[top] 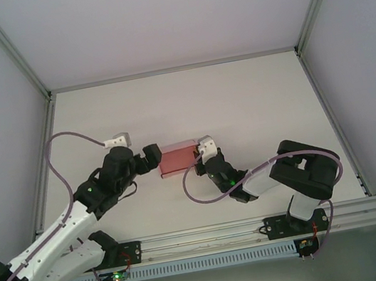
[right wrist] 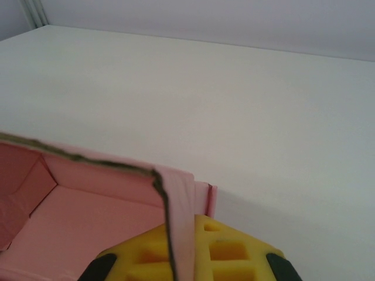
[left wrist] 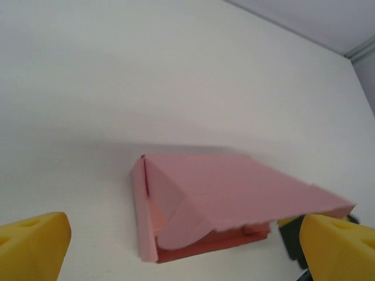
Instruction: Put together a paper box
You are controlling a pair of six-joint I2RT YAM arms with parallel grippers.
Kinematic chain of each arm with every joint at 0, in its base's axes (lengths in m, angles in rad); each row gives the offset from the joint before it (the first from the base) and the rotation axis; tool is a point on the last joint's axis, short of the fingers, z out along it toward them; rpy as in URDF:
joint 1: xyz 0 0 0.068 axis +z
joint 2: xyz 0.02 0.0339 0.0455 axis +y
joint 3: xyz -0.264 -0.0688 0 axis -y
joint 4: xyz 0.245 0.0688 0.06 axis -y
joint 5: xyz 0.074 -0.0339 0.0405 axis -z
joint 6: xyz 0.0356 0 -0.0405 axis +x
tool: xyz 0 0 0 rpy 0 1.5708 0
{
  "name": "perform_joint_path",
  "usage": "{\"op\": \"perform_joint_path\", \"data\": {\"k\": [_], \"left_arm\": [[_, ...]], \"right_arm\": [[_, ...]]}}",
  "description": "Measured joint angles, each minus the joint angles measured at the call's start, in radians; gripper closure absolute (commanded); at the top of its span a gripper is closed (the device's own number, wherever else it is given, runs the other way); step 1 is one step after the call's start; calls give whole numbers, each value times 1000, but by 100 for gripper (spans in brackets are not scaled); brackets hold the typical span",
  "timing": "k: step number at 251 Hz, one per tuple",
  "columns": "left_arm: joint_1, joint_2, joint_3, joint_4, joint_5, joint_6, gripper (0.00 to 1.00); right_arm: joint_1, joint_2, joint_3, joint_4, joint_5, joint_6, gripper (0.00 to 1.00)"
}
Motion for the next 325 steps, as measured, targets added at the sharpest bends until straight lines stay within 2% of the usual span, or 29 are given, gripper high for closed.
{"op": "perform_joint_path", "data": {"k": [52,98,123,150,179,239,261,295,312,325], "left_arm": [[49,187,80,-6,18,-60,0],[90,366,80,37,97,-100,0],[117,446,79,83,167,-113,10],[124,499,77,121,226,-117,17],[124,526,73,155,255,-122,21],[124,535,7,240,271,-125,26],[125,535,-10,277,278,-126,29],[125,540,-17,305,295,-124,40],[124,544,-24,315,303,-120,40],[124,546,-29,323,310,-118,39]], "right_arm": [[10,25,-8,36,14,10,98],[23,41,-8,50,22,23,96],[23,49,-8,57,27,27,95],[22,56,-8,55,29,30,95],[22,66,-8,35,31,34,87],[27,76,-20,-11,9,49,80],[27,61,-31,-16,-11,52,71],[27,5,-69,-56,-75,60,56],[27,-35,-94,-89,-101,74,53],[27,-81,-106,-132,-127,82,46]]}}
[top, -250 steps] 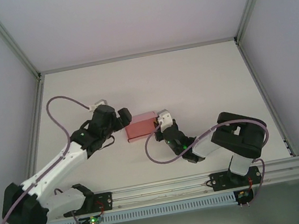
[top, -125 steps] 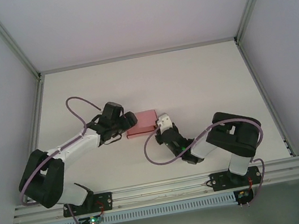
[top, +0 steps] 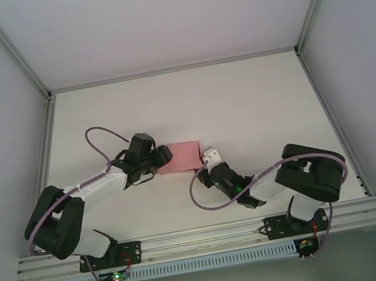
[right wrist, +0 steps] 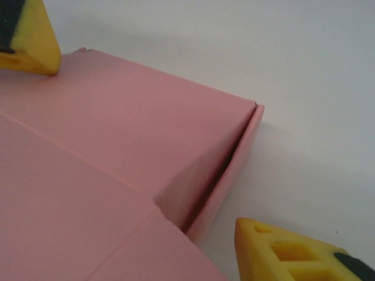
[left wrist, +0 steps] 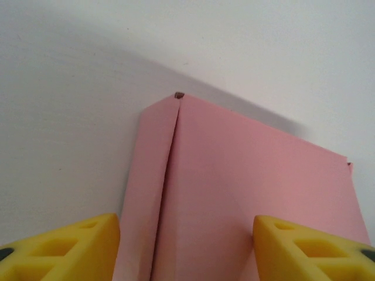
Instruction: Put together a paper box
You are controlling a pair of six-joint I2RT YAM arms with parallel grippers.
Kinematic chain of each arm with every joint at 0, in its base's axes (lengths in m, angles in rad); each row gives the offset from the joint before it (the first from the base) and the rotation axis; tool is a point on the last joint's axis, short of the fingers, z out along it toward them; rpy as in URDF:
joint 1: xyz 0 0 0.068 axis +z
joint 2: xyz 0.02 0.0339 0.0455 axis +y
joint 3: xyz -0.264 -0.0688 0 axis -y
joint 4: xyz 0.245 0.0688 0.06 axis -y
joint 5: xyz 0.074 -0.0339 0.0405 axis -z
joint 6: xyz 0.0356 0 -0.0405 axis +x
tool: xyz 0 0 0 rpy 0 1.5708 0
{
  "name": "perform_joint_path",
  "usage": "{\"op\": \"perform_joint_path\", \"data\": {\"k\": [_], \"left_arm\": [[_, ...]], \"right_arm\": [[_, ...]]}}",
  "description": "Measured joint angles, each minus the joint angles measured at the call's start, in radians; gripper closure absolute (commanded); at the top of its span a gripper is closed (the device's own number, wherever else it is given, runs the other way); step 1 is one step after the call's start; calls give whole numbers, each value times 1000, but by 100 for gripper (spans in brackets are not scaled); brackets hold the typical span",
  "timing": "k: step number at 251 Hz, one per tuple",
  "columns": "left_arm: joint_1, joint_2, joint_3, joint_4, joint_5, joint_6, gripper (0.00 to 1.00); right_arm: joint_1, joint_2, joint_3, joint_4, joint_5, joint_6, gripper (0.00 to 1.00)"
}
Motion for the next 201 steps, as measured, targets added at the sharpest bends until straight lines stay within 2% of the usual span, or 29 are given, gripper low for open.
{"op": "perform_joint_path", "data": {"k": [42,94,131,152,164,190,201], "left_arm": [[1,1,-17,10,-9,11,34],[6,23,-21,10,-23,35,35],[6,40,-22,34,-15,56,38],[6,46,-22,52,-8,71,45],[6,49,-22,63,-2,85,50],[6,53,-22,78,10,99,51],[6,55,-23,84,17,106,55]], "right_arm": [[0,-158,-15,-209,-101,-3,28],[0,-357,-23,-430,-184,-9,1],[-10,-506,-68,-486,-198,2,2],[-31,-567,-79,-520,-206,19,2],[-49,-590,-79,-533,-215,26,2],[-108,-608,-77,-556,-243,48,2],[-144,-603,-73,-573,-269,63,2]]}}
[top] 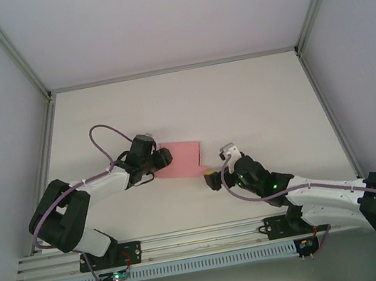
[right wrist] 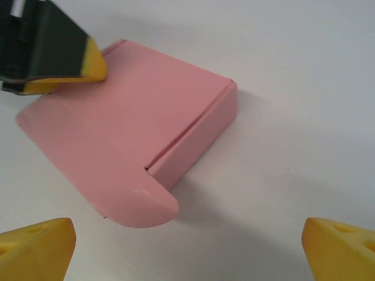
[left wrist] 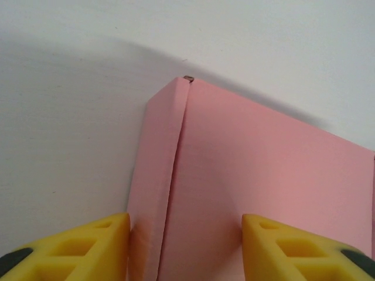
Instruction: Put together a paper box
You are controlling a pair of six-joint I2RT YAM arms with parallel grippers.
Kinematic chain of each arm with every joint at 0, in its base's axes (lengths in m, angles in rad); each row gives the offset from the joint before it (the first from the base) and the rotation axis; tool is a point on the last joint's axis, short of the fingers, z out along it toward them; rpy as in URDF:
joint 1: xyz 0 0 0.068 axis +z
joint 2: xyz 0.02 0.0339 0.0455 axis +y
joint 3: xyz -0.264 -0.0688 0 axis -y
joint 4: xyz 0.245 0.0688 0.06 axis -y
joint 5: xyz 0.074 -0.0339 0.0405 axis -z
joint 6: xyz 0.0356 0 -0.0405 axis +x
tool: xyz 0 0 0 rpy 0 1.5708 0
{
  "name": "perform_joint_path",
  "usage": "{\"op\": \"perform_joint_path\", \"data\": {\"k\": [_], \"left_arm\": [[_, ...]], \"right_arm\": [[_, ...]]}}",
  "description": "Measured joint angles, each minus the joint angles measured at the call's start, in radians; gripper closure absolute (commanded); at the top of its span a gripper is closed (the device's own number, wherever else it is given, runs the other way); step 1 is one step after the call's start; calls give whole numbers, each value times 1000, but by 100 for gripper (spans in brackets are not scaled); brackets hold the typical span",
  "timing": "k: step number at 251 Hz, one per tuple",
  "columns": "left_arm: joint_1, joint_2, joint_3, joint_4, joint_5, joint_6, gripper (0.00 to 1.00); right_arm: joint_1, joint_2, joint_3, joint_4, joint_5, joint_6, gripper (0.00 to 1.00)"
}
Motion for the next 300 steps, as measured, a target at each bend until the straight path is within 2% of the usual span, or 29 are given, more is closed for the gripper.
{"op": "perform_joint_path", "data": {"k": [54,74,173,211,240,300], "left_arm": [[8,1,-47,101,69,3,67],[19,1,-76,159,103,-5,70],[117,3,-217,418,259,-78,80],[140,13,-263,512,306,-118,88],[176,61,-310,661,366,-168,92],[214,220,-346,972,468,-270,92]], "right_arm": [[-231,80,108,-98,-165,167,2],[-282,108,160,-125,-216,209,2],[-340,288,303,-212,-429,323,2],[-341,379,364,-225,-503,344,2],[-341,451,415,-230,-554,354,2],[-348,546,465,-230,-624,367,2]]}}
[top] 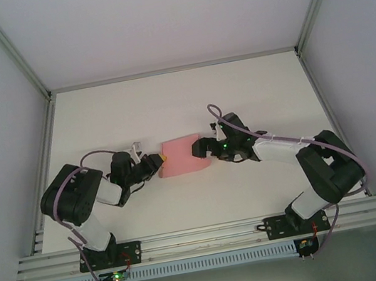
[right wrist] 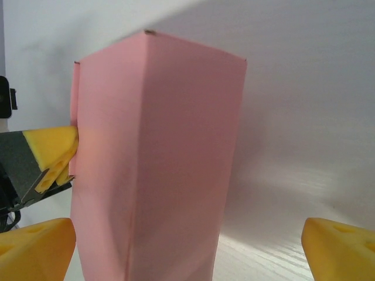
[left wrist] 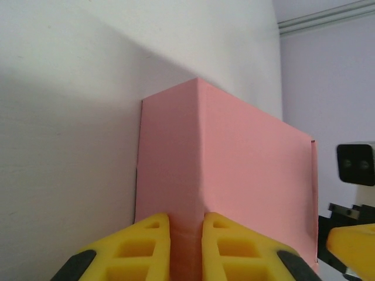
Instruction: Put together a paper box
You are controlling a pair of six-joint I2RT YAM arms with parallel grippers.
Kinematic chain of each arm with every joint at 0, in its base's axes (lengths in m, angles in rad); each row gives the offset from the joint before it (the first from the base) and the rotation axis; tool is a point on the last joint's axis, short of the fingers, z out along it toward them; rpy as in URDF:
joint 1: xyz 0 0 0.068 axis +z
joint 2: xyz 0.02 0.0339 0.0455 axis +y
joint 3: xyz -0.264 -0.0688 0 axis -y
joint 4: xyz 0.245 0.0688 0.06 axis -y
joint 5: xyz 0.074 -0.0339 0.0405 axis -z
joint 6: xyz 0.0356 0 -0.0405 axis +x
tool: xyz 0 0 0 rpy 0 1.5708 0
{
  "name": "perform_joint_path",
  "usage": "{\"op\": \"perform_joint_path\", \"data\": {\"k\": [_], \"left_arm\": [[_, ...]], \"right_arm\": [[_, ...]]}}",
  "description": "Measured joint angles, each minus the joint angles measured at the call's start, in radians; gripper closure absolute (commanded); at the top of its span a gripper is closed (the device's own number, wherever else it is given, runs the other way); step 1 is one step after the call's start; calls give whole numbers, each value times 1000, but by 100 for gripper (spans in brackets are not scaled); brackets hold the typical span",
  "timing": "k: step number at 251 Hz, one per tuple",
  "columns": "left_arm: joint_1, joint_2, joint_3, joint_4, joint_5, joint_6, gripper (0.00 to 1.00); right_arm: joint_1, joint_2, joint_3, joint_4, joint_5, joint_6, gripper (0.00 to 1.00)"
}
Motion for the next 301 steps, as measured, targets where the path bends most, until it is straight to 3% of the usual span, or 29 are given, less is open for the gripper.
{"op": "perform_joint_path", "data": {"k": [42,142,189,209,236,271,301], "left_arm": [[2,56,-12,111,27,-37,91],[2,60,-20,128,28,-39,85],[2,72,-20,156,45,-37,61],[2,71,-18,158,60,-30,42],[0,20,-6,138,73,-12,1],[-3,-142,32,-56,40,51,0],[-55,-373,129,-412,-116,194,0]], "right_arm": [[0,40,11,14,-31,19,6],[-19,126,7,274,-146,158,44],[-37,105,-14,307,-161,183,64],[-44,83,-25,310,-164,188,64],[-52,53,-40,307,-164,189,63],[-64,2,-53,279,-161,188,64],[-77,-58,-61,238,-153,180,63]]}}
